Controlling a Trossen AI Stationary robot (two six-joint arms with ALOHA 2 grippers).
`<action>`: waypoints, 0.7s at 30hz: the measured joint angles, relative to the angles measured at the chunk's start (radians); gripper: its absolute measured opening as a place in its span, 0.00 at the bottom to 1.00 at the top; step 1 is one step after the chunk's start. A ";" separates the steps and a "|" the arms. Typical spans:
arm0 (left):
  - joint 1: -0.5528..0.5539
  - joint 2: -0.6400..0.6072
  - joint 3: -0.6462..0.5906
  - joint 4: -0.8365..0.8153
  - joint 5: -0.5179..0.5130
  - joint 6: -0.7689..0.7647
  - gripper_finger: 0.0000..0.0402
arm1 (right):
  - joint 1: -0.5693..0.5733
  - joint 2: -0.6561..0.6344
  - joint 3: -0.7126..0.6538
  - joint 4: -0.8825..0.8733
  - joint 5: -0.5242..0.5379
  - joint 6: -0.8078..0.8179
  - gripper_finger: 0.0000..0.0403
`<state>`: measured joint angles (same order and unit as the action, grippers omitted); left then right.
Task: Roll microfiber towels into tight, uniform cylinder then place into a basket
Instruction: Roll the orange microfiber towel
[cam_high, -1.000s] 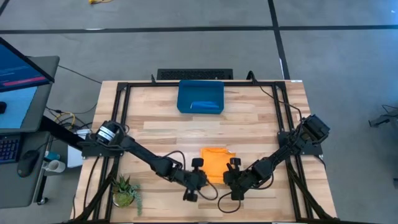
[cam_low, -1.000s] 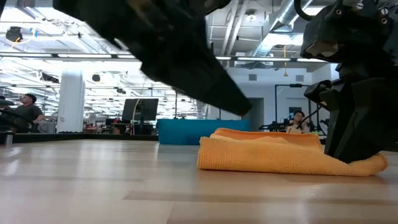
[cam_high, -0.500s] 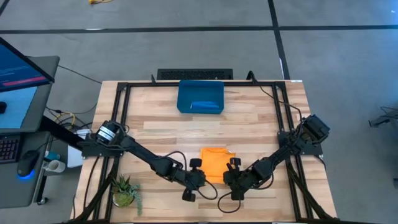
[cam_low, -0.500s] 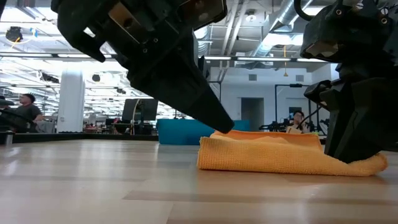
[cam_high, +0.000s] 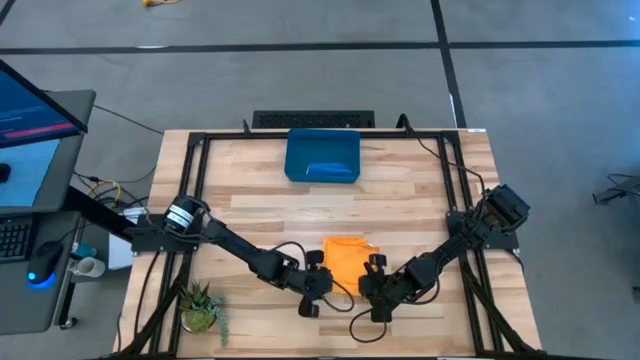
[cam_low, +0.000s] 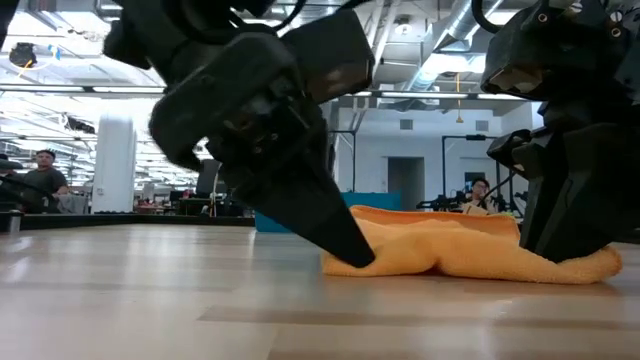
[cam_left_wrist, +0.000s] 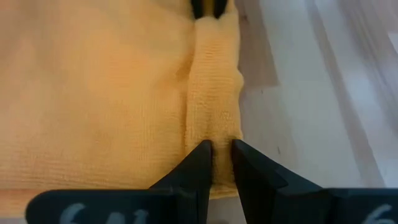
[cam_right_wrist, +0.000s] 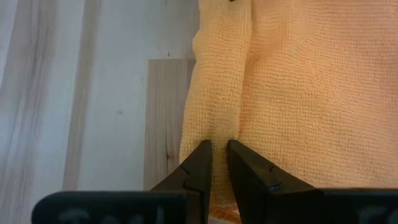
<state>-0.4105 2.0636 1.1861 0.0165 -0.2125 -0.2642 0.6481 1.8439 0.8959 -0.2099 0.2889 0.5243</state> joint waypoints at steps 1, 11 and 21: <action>0.005 0.000 0.001 -0.009 0.010 -0.014 0.15 | 0.001 0.000 0.000 0.001 0.000 0.000 0.20; 0.022 -0.001 0.002 -0.056 0.088 -0.136 0.15 | 0.005 0.003 -0.002 0.024 -0.008 0.043 0.22; 0.021 0.002 0.000 -0.054 0.092 -0.142 0.15 | -0.002 -0.101 -0.009 -0.066 -0.057 0.081 0.25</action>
<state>-0.3897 2.0651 1.1856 -0.0374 -0.1202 -0.4063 0.6464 1.7430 0.8871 -0.2762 0.2321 0.6058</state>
